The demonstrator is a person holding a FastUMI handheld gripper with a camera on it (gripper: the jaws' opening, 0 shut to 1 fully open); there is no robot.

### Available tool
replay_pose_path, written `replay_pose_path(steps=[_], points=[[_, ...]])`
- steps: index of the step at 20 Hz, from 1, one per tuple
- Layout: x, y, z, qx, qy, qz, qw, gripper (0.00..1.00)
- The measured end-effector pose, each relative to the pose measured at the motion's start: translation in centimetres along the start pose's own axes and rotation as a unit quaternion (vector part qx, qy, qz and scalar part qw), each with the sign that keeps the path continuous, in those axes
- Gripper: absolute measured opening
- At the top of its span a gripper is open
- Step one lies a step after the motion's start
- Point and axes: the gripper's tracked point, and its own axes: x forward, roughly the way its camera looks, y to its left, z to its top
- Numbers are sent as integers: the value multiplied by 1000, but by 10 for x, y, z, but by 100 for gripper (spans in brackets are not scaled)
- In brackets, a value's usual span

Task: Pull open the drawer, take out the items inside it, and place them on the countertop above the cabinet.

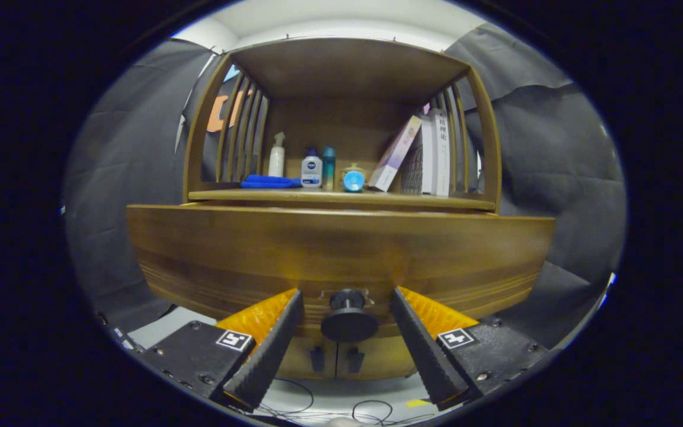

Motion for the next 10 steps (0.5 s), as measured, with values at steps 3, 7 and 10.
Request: replay_pose_path(steps=[3,7,10], points=[[14,2,2,-1,2,-3,1000,99],[40,4,8,0,0,-5,1000,99],[63,6,13,1,5,-6,1000,99]])
